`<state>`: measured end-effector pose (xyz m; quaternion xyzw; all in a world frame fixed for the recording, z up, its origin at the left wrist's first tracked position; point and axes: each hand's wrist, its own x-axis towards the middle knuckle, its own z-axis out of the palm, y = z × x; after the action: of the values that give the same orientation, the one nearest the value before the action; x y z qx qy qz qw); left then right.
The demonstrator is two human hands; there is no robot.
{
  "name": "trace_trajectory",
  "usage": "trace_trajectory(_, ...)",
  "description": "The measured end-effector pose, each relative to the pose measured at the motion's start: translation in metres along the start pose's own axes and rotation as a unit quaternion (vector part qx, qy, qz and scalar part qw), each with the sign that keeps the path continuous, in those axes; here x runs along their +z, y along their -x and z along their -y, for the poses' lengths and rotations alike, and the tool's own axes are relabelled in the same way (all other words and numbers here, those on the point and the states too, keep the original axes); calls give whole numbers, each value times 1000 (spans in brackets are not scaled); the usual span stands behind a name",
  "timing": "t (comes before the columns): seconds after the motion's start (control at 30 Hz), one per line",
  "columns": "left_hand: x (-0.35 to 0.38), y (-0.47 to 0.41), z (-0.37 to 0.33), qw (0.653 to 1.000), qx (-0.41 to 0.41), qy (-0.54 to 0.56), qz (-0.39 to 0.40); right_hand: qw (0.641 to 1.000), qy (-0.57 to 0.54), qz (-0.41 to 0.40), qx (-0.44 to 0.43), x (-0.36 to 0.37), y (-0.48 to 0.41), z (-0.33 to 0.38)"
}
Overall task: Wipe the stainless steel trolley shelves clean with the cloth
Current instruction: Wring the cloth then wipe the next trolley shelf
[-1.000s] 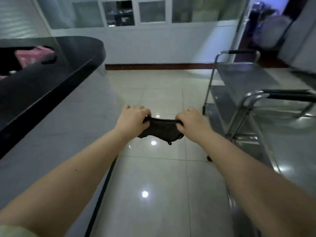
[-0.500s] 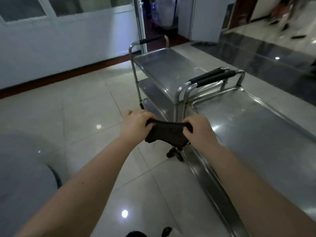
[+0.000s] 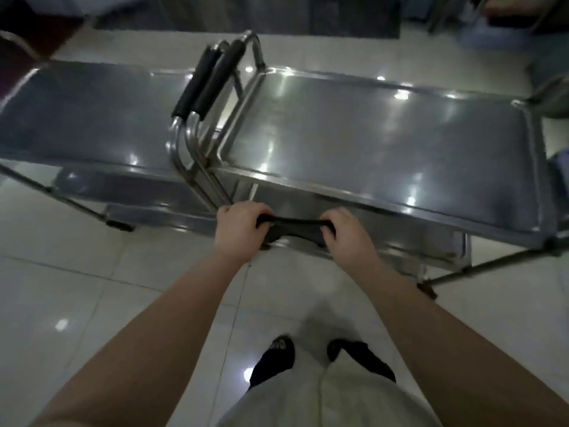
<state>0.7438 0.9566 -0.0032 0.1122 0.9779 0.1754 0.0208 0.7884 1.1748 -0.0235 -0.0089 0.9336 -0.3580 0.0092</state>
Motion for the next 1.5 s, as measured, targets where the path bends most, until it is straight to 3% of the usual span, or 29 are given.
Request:
trace_trajectory(0.27, 102, -7, -10, 983, 83, 41, 158, 978, -6, -12, 210, 58, 68, -70)
trace_trajectory(0.47, 204, -24, -27, 970, 93, 11, 224, 967, 12, 84, 239, 84, 67, -169)
trace_trajectory(0.63, 274, -86, -65, 974, 102, 61, 191, 970, 58, 5, 236, 73, 13, -257)
trace_trajectory(0.8, 326, -140, -95, 983, 165, 73, 20, 961, 69, -208, 169, 56, -35, -315)
trace_trajectory(0.87, 354, -142, -97, 977, 209, 39, -31, 955, 65, -244, 154, 67, -37, -337)
trace_trajectory(1.0, 423, -132, -81, 973, 219, -33, 65, 971, 126, -107, 172, 114, -21, -389)
trace_trajectory(1.07, 449, -123, -67, 966, 237, -61, 86, 971, 190, -46, 139, 134, -6, -408)
trace_trajectory(1.13, 461, -116, -55, 960, 273, -18, 51, 972, 205, -60, 101, 141, 4, -417)
trace_trajectory(1.23, 460, -126, -50, 950, 308, 46, -10, 972, 154, -158, 77, 138, -23, -413)
trace_trajectory(1.3, 461, -151, -50, 962, 270, 34, -5, 969, 183, -131, 107, 147, -62, -406)
trace_trajectory(1.43, 470, -216, -33, 982, 177, -53, 21, 954, 251, 46, 157, 205, -111, -398)
trace_trajectory(1.5, 481, -232, -27, 981, 168, -83, 40, 955, 250, 47, 150, 206, -111, -423)
